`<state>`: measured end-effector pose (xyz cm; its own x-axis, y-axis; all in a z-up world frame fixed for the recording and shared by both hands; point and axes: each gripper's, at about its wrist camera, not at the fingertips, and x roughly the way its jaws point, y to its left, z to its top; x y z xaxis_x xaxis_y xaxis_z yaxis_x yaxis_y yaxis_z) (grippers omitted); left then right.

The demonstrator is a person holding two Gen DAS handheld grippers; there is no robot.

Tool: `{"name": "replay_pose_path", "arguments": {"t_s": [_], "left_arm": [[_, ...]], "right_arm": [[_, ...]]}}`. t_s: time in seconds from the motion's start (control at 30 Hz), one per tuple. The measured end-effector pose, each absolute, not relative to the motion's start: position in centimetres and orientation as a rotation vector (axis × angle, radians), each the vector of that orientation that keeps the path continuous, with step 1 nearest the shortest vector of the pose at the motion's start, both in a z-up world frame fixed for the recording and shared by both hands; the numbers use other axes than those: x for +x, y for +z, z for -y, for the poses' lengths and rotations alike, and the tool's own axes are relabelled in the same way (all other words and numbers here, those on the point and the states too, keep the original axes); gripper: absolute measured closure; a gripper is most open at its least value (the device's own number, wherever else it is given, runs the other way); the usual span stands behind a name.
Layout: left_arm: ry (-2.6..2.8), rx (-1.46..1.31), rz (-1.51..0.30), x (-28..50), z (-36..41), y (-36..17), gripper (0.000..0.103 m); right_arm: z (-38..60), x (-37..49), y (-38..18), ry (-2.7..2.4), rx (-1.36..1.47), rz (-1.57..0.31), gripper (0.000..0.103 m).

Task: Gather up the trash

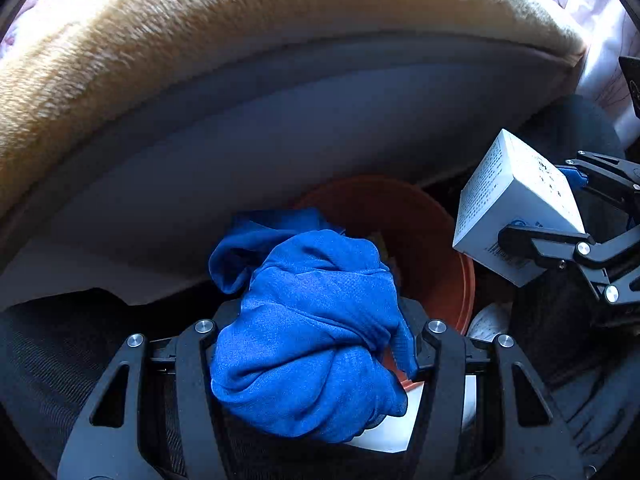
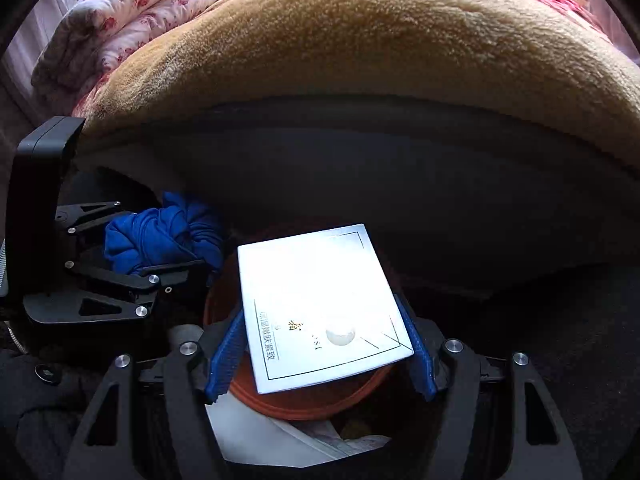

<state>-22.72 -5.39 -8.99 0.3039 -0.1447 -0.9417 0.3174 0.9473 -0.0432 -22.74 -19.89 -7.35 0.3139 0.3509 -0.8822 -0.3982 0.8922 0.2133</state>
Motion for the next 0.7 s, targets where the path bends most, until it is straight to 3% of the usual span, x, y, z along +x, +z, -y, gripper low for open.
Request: {"name": "replay_pose_path", "arguments": {"t_s": [0.13, 0.23, 0.33, 0.7], "left_arm": [[-0.314, 0.157, -1.261, -22.2, 5.4, -9.8, 0.045], [-0.310, 0.165, -1.290, -22.1, 5.5, -10.3, 0.029], [-0.307, 0.163, -1.304, -22.0, 5.3, -10.6, 0.020], [-0.325, 0.160, -1.253, -22.5, 5.5, -9.0, 0.019]], "right_arm": [[19.7, -22.4, -8.1, 0.505, -0.048, -1.175, 0.033], [19.7, -22.0, -8.5, 0.493, -0.053, -1.194, 0.016], [20.2, -21.7, -8.4, 0.483, -0.032, -1.191, 0.016], [21.5, -22.1, -6.0, 0.487, -0.005, -1.140, 0.016]]}}
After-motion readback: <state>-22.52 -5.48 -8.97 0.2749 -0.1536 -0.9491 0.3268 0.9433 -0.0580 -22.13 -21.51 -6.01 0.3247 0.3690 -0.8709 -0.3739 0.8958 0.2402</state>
